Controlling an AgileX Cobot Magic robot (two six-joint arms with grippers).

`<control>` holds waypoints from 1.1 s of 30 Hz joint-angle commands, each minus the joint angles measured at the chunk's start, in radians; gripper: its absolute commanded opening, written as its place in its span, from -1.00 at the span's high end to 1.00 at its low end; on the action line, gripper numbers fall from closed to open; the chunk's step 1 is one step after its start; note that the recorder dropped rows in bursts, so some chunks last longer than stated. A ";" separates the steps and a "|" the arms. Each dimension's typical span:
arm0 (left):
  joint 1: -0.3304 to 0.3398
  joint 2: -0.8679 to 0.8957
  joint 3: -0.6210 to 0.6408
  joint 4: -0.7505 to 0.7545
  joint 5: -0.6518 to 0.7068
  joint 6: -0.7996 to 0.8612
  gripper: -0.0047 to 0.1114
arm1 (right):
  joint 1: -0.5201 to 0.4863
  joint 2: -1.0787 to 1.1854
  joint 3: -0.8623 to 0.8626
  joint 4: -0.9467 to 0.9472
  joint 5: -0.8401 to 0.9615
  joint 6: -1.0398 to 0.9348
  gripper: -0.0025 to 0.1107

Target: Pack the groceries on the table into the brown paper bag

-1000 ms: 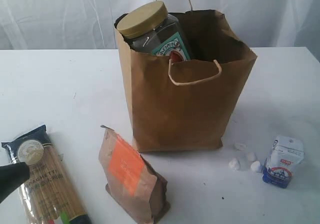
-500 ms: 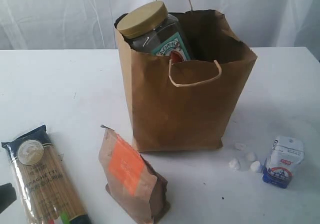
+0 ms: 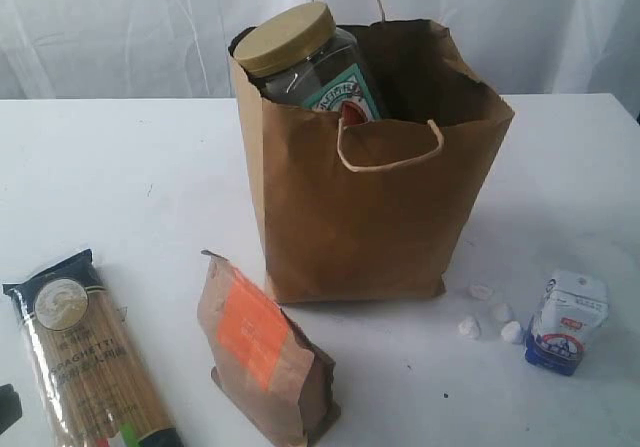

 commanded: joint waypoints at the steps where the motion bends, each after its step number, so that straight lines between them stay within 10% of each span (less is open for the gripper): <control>1: 0.001 -0.005 0.004 0.008 0.009 -0.020 0.92 | -0.011 -0.006 0.005 0.001 -0.002 0.003 0.96; 33: 0.001 -0.005 0.004 0.003 0.009 0.038 0.92 | -0.011 -0.006 0.005 0.001 -0.002 0.003 0.96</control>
